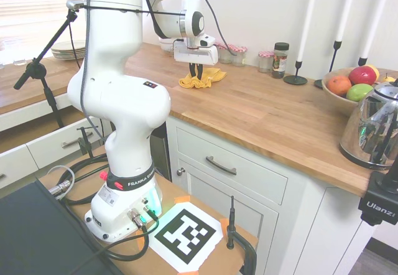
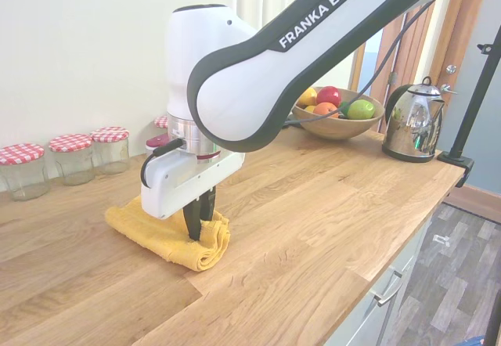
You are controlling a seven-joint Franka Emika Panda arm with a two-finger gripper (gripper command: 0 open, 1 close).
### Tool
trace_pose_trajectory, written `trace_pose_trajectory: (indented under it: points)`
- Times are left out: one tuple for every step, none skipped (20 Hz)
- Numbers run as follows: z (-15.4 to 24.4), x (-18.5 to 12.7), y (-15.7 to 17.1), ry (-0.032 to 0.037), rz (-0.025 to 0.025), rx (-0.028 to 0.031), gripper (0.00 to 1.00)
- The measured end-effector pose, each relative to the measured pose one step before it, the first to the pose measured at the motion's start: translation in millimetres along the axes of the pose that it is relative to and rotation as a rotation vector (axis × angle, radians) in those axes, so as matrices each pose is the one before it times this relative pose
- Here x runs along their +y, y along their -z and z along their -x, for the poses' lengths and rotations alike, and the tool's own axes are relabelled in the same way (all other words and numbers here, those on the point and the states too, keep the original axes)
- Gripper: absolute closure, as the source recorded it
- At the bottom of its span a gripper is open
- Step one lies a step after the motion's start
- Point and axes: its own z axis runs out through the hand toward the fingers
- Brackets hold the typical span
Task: Wipe the counter
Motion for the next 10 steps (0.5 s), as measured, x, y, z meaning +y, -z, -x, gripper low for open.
trace_pose_trajectory:
  points:
    - [1.57,-1.16,0.06,0.00313,0.00111,0.00253,1.0]
    - [1.96,-1.41,0.11,0.00475,0.00178,0.00363,1.0]
    - [2.55,-1.84,0.15,0.00636,0.002,0.00422,1.0]
    - [3.46,-2.48,0.13,0.00506,0.00163,0.00361,1.0]
    - [3.29,-2.35,0.17,0.00545,0.0016,0.00371,1.0]
    - [2.64,-1.89,0.18,0.00392,0.00054,0.00181,1.0]
    - [2.16,-1.53,0.15,0.0021,-0.00001,0.00064,1.0]
    - [1.22,-0.86,0.06,0.00125,-0.00006,0.00025,1.0]
    - [0.41,-0.29,0.0,0.00059,0.00005,0.00027,1.0]
    - [0.07,-0.05,0.0,0.00028,0.00011,0.00025,1.0]
